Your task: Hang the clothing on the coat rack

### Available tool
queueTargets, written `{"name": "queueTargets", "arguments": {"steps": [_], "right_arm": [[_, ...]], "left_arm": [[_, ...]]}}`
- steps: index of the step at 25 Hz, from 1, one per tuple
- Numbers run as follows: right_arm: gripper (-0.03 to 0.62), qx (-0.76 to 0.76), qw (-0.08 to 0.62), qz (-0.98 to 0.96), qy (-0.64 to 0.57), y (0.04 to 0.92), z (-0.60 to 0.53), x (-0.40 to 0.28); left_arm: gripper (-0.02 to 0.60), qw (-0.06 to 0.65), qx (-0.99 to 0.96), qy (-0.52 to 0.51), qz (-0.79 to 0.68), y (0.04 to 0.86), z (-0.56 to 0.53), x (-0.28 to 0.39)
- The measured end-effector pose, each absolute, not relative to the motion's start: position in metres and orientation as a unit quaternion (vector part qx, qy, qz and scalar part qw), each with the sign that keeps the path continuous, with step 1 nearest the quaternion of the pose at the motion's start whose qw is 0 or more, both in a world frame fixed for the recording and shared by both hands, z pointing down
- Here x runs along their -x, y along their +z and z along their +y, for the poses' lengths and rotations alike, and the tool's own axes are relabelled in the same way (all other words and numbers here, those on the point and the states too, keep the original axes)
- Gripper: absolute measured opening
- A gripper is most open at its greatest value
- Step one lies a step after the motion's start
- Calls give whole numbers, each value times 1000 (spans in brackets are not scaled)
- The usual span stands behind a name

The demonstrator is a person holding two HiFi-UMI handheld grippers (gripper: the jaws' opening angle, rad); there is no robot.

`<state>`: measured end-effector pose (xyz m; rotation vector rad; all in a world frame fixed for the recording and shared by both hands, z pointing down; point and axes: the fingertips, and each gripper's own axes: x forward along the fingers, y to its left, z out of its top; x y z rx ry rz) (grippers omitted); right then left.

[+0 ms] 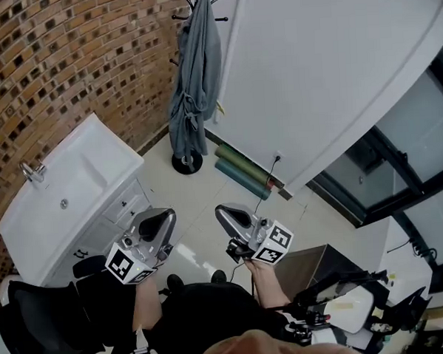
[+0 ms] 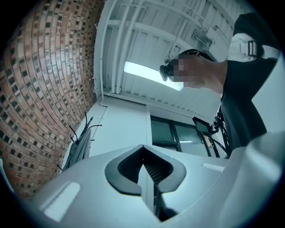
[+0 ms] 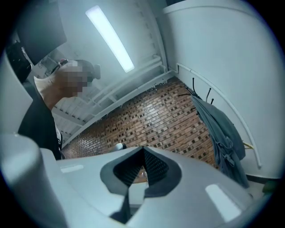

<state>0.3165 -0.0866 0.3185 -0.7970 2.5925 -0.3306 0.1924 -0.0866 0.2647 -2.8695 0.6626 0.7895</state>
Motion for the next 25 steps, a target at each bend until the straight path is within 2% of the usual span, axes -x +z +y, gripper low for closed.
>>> {"name": "queueTargets", "arguments": {"steps": [5, 11, 15, 20, 25], "right_arm": [[0, 276, 228, 927, -115, 318, -65, -368], [0, 267, 250, 920, -142, 345, -58, -401], [0, 288, 256, 916, -116, 328, -46, -408], [0, 269, 241, 928, -92, 312, -67, -373], [0, 288, 224, 927, -84, 308, -50, -406]], "left_arm": [[3, 58, 952, 200, 225, 268, -60, -262], [3, 44, 961, 145, 233, 295, -37, -308], [2, 29, 963, 152, 221, 284, -32, -306], [3, 76, 947, 167, 264, 253, -50, -267], [3, 83, 952, 169, 243, 255, -34, -312]]}}
